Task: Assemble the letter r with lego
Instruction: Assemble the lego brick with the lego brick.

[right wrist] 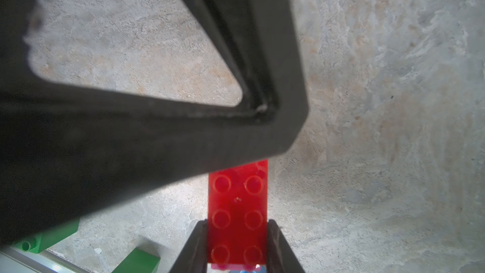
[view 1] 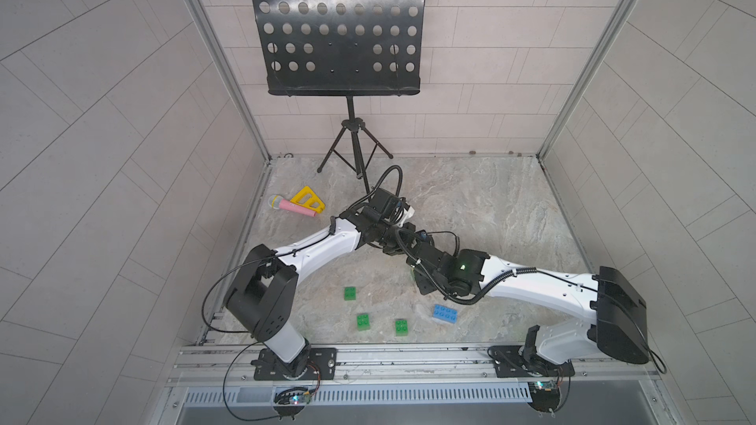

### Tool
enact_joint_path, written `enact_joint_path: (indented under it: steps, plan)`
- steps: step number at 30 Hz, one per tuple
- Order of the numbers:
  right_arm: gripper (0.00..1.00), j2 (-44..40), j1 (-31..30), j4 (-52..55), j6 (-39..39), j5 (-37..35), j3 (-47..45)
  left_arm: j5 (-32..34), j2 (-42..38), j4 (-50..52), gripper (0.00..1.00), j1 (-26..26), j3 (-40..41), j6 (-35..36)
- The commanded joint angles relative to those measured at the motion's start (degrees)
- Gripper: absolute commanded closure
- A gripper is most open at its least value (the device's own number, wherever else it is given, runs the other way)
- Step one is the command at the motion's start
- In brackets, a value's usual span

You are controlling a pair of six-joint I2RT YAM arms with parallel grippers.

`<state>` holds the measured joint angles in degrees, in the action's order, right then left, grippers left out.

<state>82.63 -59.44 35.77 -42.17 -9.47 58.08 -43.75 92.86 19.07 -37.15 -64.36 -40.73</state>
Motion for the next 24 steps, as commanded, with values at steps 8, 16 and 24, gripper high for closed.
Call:
enact_joint_path:
  steps: [8,16,24]
  plan:
    - [1.0,1.13,0.02,2.29,0.42,-0.72,1.89,0.15,2.9,4.4,1.0,-0.56,0.46,3.28]
    - [1.0,1.66,0.02,2.05,0.47,-0.29,2.06,3.26,3.97,7.38,1.0,-1.35,0.58,5.51]
    - [1.0,1.74,0.0,1.85,0.0,-0.24,1.36,6.54,4.94,9.45,1.0,-2.54,1.38,7.07]
